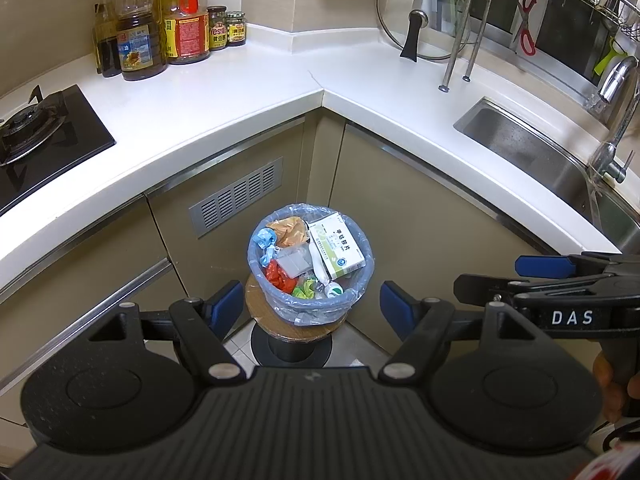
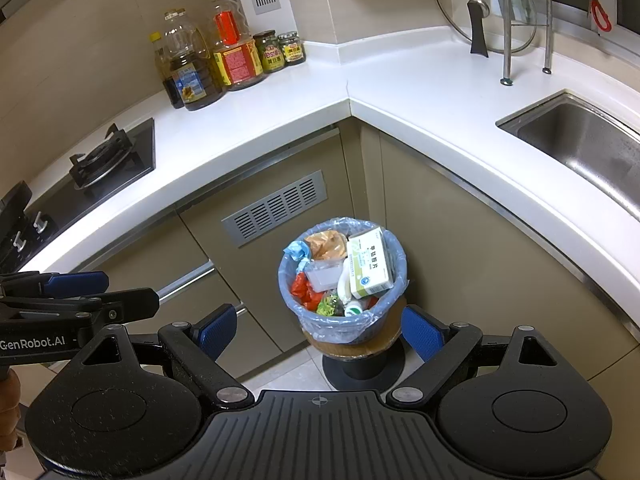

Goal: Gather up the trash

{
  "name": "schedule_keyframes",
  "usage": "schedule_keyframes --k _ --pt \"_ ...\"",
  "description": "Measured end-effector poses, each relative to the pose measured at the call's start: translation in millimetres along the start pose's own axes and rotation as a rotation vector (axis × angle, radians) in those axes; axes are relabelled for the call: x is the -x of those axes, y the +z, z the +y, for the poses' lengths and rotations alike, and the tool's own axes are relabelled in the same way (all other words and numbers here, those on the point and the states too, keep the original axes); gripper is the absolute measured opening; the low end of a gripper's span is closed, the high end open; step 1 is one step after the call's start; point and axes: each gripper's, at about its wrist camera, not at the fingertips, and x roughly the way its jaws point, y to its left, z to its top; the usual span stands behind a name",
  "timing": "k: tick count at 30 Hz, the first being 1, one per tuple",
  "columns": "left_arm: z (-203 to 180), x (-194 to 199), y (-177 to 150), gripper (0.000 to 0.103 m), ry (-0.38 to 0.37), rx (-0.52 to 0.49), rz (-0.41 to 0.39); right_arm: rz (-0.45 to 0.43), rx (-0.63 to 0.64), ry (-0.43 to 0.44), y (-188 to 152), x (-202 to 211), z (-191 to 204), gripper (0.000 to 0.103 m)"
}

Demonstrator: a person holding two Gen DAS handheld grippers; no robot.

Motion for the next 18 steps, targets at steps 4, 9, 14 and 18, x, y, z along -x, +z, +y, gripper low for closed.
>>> schedule_keyframes --k 4,9,14,18 --pt "-0.4 0.2 -0.2 0.073 -0.001 0.0 0.0 0.0 0.001 0.001 0.0 0.0 -0.5 0.089" --pt "-0.6 0.8 0.3 0.073 -0.003 0.001 0.0 0.0 -0.001 -0.001 -0.1 0.5 -0.2 0.089" --pt "-0.8 1.1 0.4 0.073 -0.005 0.0 -0.002 0.0 0.0 0.002 -0.4 0.2 -0.5 0.089" --pt "-0.6 1.8 0.9 0.073 -0.003 0.001 -0.003 -0.001 -0.001 0.004 0.0 0.8 -0.4 0.089"
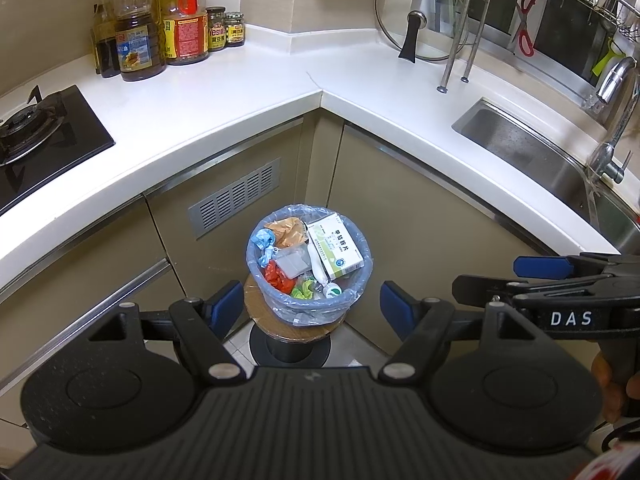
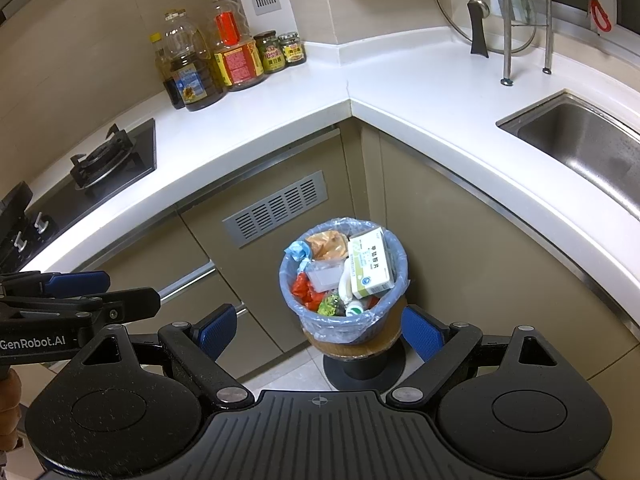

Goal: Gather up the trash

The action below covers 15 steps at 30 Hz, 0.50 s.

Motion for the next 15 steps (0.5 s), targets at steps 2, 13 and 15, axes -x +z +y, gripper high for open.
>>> schedule_keyframes --k 2,13,15 --pt "-0.5 0.2 0.3 0.073 0.001 0.0 -0.001 -0.001 0.0 0.001 0.3 0.3 0.5 0.089" --pt "2.7 1.4 -0.4 0.073 -0.002 -0.003 -0.002 -0.001 -0.001 0.001 0.4 0.5 1.7 0.089" --pt "2.5 1.6 -0.3 0.073 -0.002 -0.004 -0.002 -0.002 -0.003 0.0 -0.1 0.5 2.1 0.089"
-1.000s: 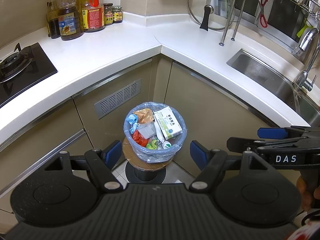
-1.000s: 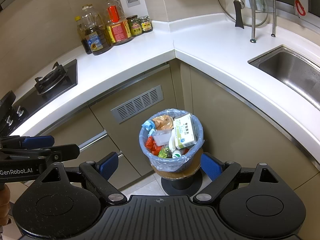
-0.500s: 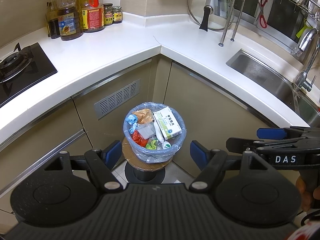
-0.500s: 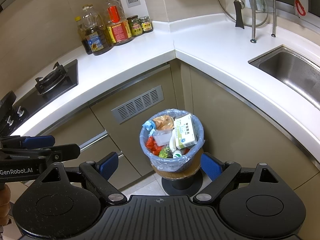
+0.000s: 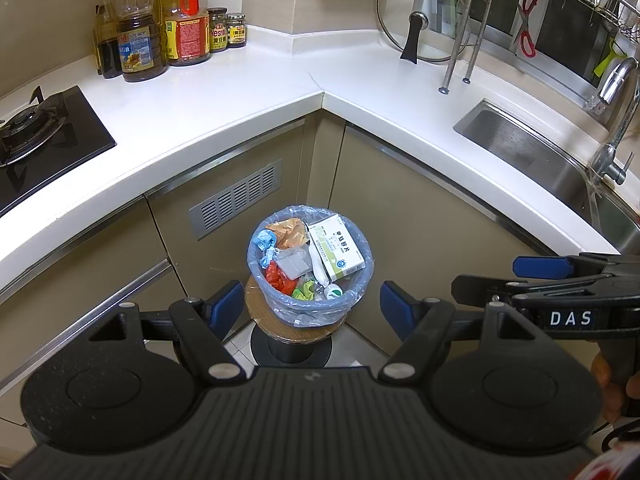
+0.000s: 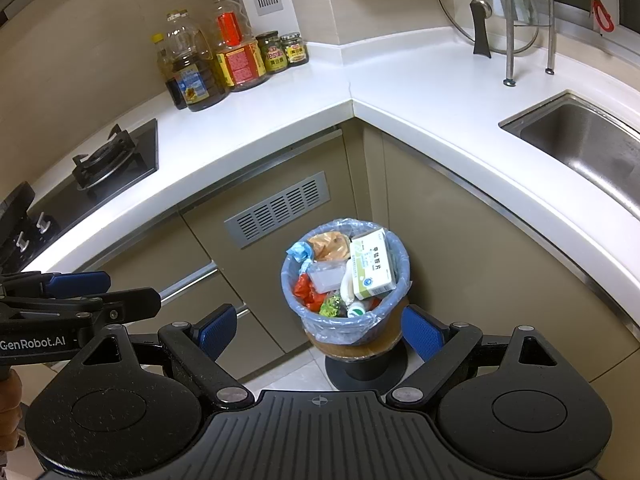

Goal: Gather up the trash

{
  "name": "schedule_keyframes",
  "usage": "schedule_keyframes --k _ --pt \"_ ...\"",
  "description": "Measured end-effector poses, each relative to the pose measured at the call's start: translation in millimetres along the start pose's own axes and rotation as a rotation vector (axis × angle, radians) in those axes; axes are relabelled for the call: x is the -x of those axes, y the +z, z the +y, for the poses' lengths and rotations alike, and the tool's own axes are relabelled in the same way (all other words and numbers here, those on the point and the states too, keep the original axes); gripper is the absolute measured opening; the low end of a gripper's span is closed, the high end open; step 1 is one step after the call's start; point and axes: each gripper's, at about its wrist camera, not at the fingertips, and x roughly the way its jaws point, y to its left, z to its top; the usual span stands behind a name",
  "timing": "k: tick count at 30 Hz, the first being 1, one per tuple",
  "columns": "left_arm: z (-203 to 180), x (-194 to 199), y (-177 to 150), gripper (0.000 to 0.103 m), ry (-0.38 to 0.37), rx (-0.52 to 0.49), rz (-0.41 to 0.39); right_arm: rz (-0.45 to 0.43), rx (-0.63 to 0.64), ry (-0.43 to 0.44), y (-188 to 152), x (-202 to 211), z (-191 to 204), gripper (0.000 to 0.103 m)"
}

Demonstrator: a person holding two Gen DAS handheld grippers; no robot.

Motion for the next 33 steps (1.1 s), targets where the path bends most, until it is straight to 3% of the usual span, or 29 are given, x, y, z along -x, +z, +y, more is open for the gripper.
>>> schedule_keyframes --k 33 --pt "-8.4 -2.9 1.3 0.075 0.004 0.0 0.003 -0.001 -0.002 0.001 1.8 0.5 0.5 0.089"
